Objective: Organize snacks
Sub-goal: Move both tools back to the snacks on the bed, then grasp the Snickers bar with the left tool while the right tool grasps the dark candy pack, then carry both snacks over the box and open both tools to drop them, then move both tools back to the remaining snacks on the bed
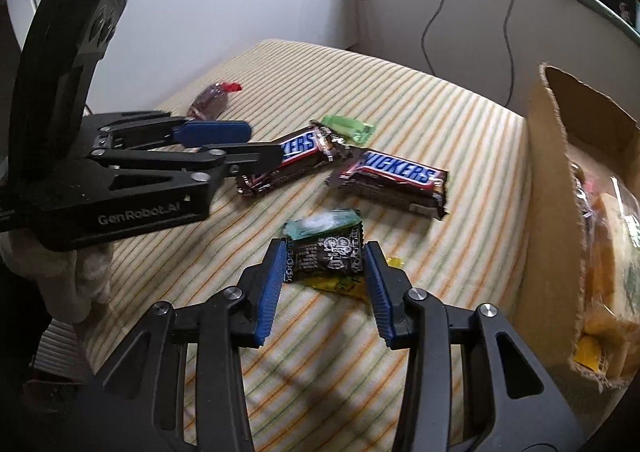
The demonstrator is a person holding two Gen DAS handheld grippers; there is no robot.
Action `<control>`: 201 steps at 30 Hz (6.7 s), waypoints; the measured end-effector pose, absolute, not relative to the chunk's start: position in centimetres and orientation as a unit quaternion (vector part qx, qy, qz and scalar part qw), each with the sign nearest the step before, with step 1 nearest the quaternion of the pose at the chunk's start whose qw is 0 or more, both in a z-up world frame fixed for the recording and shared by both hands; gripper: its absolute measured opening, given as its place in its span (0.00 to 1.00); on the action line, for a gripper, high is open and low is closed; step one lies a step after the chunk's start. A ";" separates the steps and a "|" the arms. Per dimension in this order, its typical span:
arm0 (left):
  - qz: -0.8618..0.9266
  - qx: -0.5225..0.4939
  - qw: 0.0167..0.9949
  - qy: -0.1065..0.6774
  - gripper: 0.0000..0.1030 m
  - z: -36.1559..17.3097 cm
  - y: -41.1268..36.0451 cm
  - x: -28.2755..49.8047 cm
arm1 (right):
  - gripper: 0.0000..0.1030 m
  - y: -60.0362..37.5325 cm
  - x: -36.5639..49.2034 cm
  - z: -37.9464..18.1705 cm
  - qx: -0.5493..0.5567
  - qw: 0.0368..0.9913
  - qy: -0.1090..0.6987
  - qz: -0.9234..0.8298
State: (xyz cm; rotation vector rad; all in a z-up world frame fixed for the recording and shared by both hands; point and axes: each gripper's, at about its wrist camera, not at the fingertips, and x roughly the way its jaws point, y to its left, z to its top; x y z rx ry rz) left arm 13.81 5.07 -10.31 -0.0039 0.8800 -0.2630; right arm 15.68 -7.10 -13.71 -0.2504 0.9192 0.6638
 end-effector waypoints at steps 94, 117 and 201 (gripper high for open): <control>-0.240 0.025 0.898 0.368 0.27 -4.7 -12.8 21.0 | 0.34 -25.6 16.4 -7.7 -0.031 0.909 0.364 0.202; -0.238 0.025 0.900 0.364 0.42 -4.4 -13.6 21.0 | 0.79 -26.2 16.6 -7.7 -0.029 0.919 0.351 0.179; -0.016 -0.091 0.914 0.394 0.57 -9.5 13.6 12.5 | 0.79 -9.3 12.7 -13.7 -0.090 0.852 0.431 0.282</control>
